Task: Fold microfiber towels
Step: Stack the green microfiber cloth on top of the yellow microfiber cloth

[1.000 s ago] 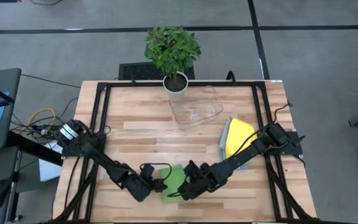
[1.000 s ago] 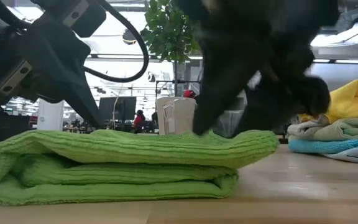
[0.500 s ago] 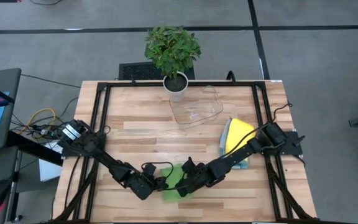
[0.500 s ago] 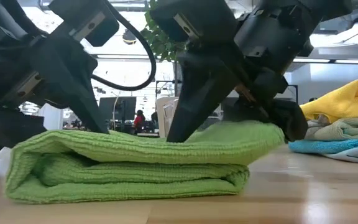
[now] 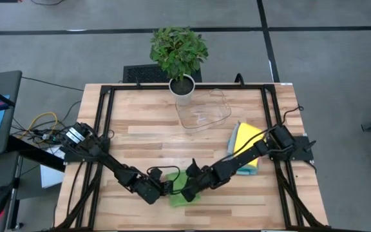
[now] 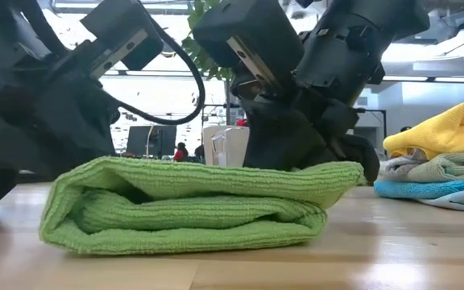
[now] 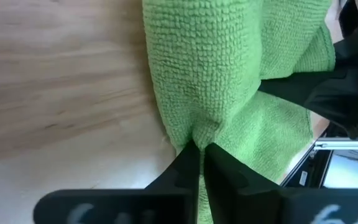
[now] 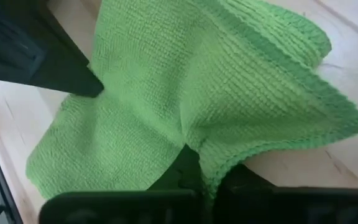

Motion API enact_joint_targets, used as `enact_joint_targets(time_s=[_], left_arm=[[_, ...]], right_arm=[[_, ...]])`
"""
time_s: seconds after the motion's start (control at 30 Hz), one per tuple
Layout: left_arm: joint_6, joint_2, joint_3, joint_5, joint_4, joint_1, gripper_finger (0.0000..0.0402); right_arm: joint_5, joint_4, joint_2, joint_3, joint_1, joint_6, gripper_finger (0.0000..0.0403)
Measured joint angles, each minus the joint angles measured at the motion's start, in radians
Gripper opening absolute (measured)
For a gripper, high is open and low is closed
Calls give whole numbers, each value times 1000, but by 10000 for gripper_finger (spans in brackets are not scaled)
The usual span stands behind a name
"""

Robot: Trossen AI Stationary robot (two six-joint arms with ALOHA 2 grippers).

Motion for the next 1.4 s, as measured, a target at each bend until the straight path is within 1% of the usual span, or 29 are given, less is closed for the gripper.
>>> enact_joint_targets(time_s=[0.1,0.13,0.2,0.27,0.47,0.6,0.7,0.9,1.0,1.13,1.23,1.27,1.4], left_arm=[[13,-28,-2,21,-37,-3,2],[23,-42,-2,12,-64,-9,2],[55,-70,-8,-42,-129,-20,1],[71,-89,-11,-59,-149,-18,1],[104,-95,-11,-31,-86,23,0],[151,-106,-10,-38,-19,64,0],[203,-105,20,-28,-2,107,0],[384,-105,148,-6,12,221,0],[509,-105,247,31,11,290,0],[651,-98,383,90,-19,384,0],[724,-69,476,138,-28,444,0],[743,-63,499,155,-64,462,0],[774,34,638,239,-92,515,0]], right_arm=[[-13,-2,-2,-1,-9,-7,29],[-17,-1,-2,-1,-9,-14,26],[-19,7,-2,0,-11,-33,20],[-20,9,0,11,-11,-52,20],[-19,-77,-21,41,-17,-104,20],[-4,-187,-88,40,-18,-102,20],[25,-276,-150,39,-15,-114,20],[111,-483,-289,41,-14,-110,20],[152,-589,-373,42,-10,-102,20],[231,-795,-498,41,6,-55,20],[282,-933,-610,-3,19,23,20],[293,-962,-648,-22,22,54,20],[301,-1012,-810,-127,41,155,20]])
